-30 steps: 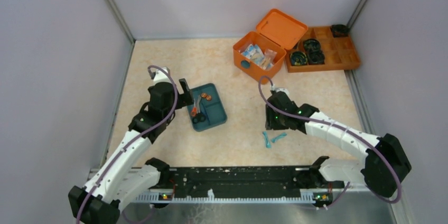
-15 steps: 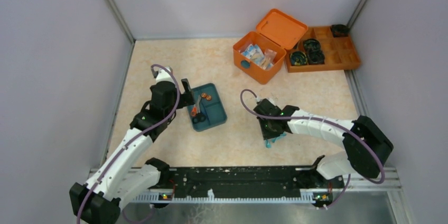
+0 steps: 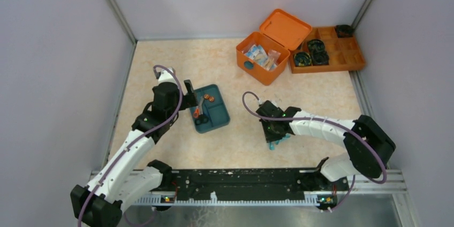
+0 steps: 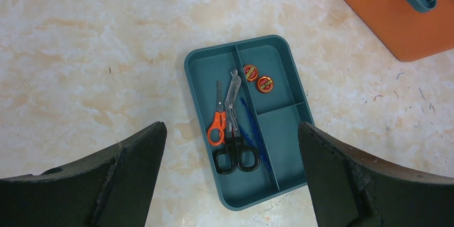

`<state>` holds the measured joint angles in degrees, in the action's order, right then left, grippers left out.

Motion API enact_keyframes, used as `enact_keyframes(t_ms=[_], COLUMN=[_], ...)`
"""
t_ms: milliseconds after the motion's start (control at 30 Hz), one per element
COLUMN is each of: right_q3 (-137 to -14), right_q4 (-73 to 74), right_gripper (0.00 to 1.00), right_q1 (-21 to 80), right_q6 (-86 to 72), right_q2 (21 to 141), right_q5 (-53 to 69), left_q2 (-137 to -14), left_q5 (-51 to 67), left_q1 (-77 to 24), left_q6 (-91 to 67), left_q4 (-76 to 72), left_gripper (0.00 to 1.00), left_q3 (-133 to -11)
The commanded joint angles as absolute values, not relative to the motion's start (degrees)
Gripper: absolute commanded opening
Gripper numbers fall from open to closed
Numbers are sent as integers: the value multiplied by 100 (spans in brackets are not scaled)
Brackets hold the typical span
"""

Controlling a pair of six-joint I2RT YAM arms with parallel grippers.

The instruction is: Organize the medicine kit

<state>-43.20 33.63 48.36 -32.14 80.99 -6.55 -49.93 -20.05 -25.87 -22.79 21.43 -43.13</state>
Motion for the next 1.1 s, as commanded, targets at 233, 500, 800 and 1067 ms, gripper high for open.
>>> enact_keyframes(t_ms=[233, 500, 800, 1067], right_q3=[-4548, -4929, -6335, -8235], right_q4=[3222, 3191, 2289, 2248], right_gripper=[0, 0, 0, 0], right_q1=[4904, 4903, 4934, 5106], right_q6=[-3275, -3254, -3092, -2795], right_q2=[8063, 7880, 9021, 10599], right_q5=[-694, -633, 246, 608], left_q2=[-4977, -4954, -4680, -4493], left_q5=[-1952, -2045, -2297, -2502], left_q1=[-2562, -2565, -2563, -2566], left_q6=[-2241, -2227, -2189, -2240], left_q4=[2078, 2117, 2268, 2432], left_gripper=[99, 99, 99, 99], left_q3=[-4316, -4341, -4321, -4272])
